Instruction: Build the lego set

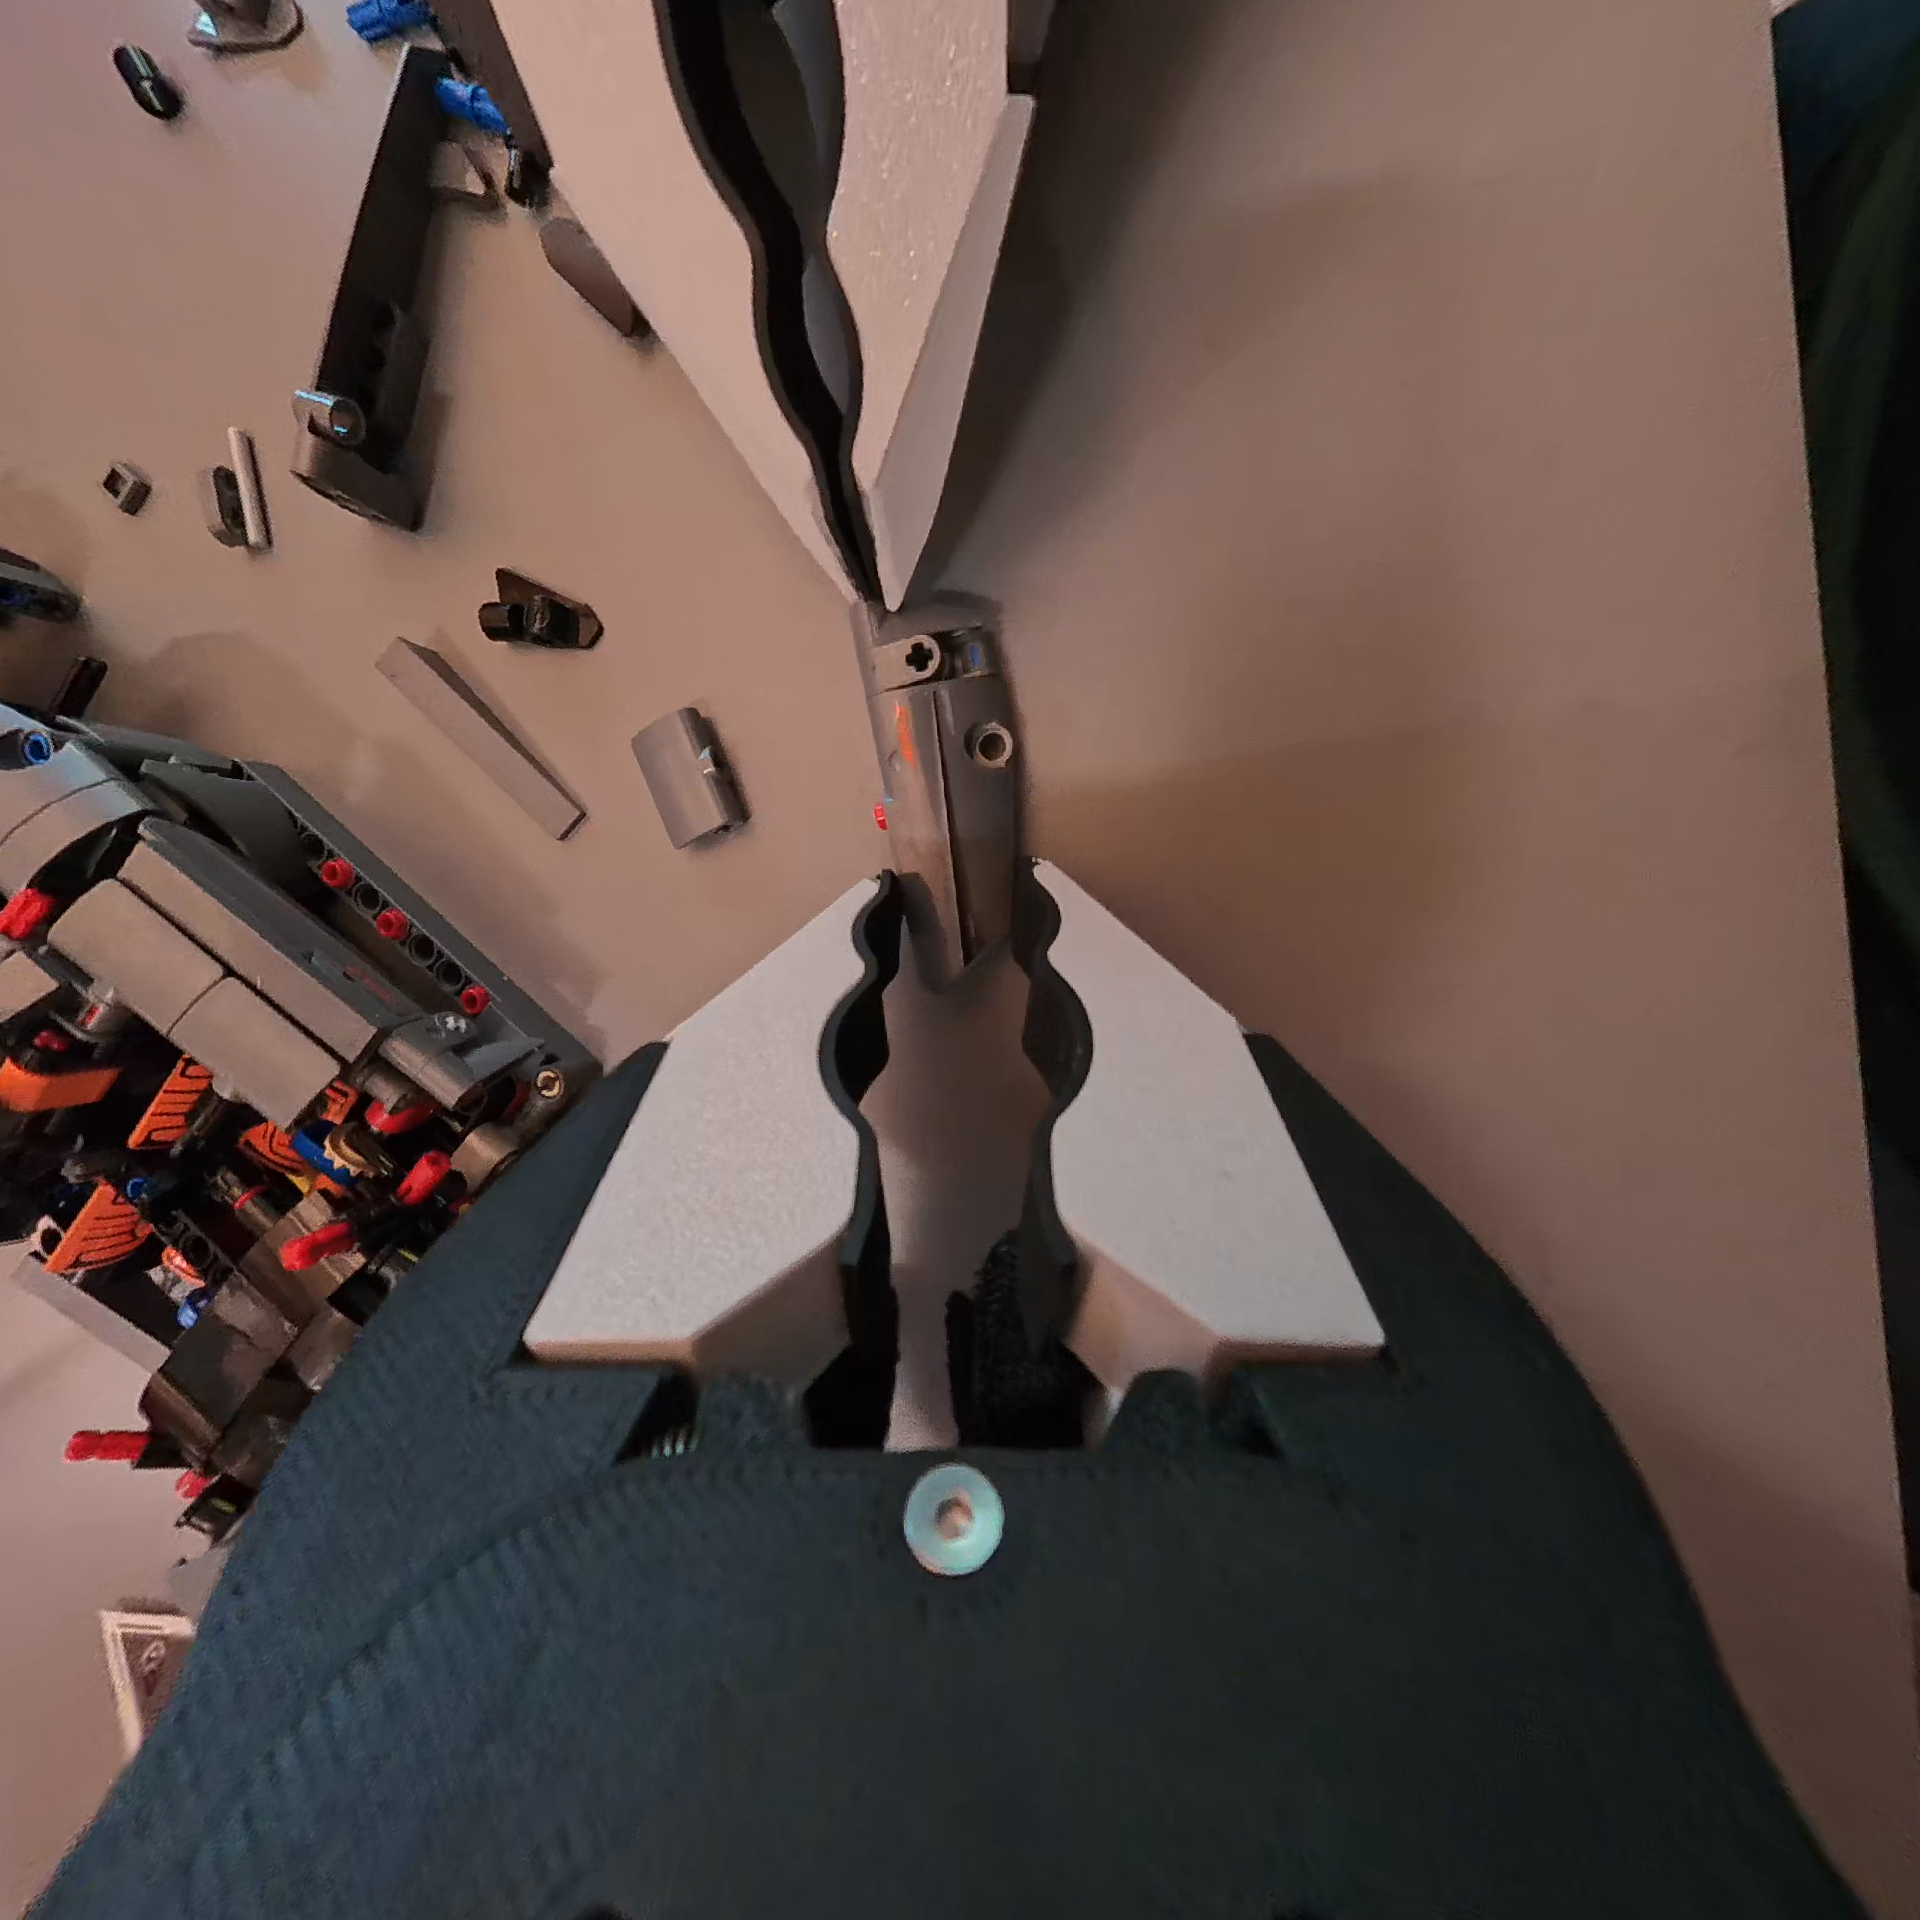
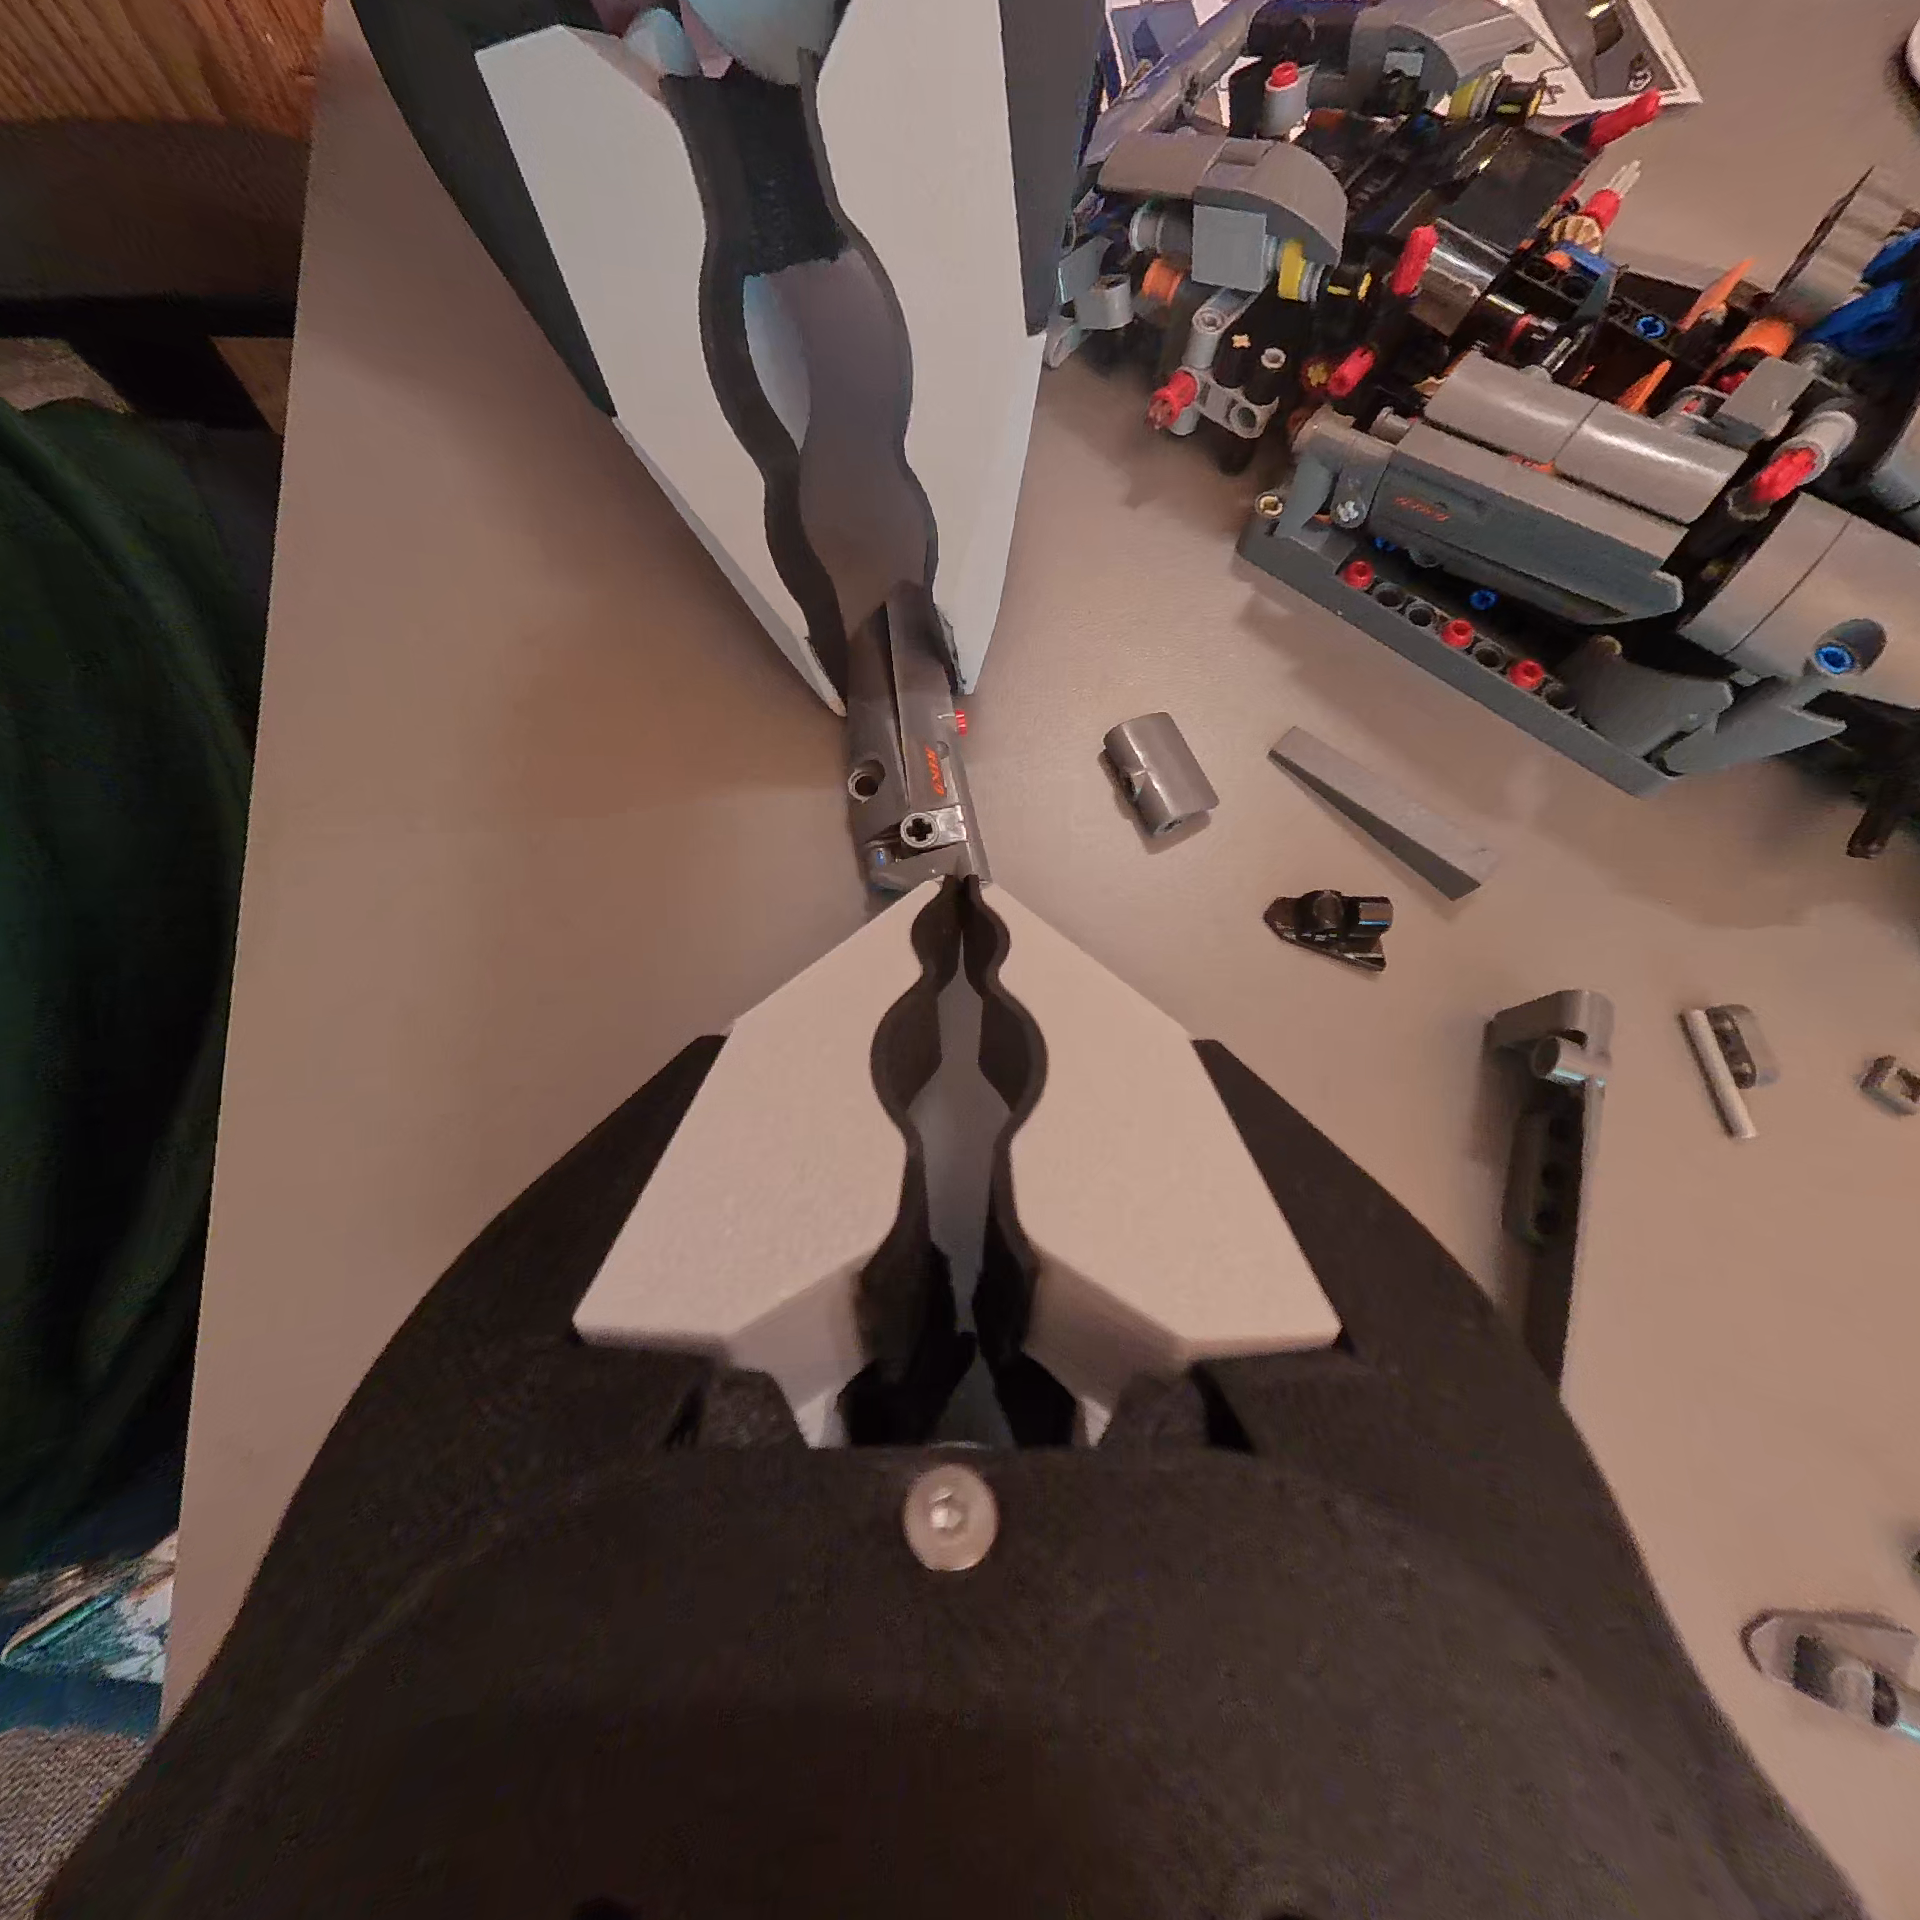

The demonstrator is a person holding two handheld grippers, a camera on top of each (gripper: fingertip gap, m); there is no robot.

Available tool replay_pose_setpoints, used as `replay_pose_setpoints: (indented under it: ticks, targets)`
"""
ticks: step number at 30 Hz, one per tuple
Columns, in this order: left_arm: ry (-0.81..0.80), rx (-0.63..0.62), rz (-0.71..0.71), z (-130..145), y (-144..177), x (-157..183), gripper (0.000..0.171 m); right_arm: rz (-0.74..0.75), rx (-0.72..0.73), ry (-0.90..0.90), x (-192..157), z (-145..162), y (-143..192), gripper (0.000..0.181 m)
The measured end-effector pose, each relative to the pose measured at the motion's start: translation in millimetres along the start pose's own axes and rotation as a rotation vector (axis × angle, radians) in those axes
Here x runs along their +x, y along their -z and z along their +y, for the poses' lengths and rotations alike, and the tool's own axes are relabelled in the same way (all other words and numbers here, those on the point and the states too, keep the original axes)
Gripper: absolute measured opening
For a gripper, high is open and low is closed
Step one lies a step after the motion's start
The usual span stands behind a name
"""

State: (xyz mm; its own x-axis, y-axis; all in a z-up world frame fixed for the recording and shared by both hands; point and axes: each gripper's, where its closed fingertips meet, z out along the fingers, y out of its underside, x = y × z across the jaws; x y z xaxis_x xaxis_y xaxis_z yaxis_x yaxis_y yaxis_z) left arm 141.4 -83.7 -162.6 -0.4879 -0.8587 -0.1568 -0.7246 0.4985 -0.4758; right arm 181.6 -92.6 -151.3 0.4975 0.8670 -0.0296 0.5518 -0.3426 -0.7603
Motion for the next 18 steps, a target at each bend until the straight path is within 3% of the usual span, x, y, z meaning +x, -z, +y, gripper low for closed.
replay_pose_setpoints:
  ticks: [5, 11, 18]
  targets:
    - [-0.05, -0.01, -0.126, -1, 0, -11, 0.02, -0.018, 0.094, -0.073, 9, -10, 16, 0.006]
    - [-0.195, -0.048, -0.277, -4, 1, -14, 0.02, -0.004, 0.004, -0.069, 7, 1, 6, 0.037]
    - [-0.286, -0.042, -0.43, -8, 5, -19, 0.02, -0.069, -0.004, -0.084, -3, -5, -7, 0.019]
